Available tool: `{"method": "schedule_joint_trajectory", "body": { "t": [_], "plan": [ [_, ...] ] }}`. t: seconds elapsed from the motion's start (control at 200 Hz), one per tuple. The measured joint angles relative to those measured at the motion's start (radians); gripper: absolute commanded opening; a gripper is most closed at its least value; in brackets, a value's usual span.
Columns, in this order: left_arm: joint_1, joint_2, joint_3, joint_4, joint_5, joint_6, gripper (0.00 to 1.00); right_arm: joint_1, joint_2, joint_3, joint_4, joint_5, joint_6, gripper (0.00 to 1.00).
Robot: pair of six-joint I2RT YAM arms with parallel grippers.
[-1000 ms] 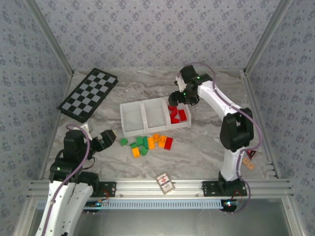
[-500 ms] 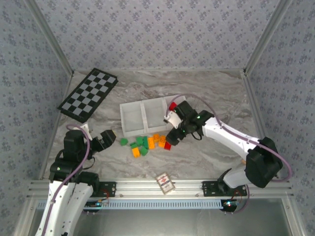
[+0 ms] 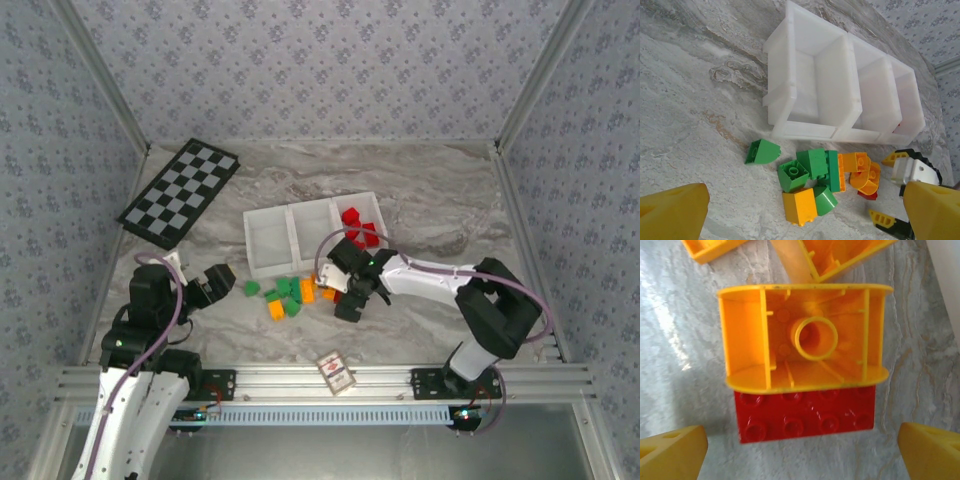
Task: Sort the legos into containers by color
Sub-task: Pick up the lego from the bottom-center of the table.
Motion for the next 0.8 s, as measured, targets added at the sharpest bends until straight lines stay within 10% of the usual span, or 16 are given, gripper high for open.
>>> {"method": "schedule_joint_trajectory", "body": {
  "t": [0.8],
  "plan": [
    [0.000,0.000,0.000,0.000,0.000,0.000,1.00,-0.045,0.098,0.077,-0.051,-0.103,-0.100,0.87]
  ]
}}
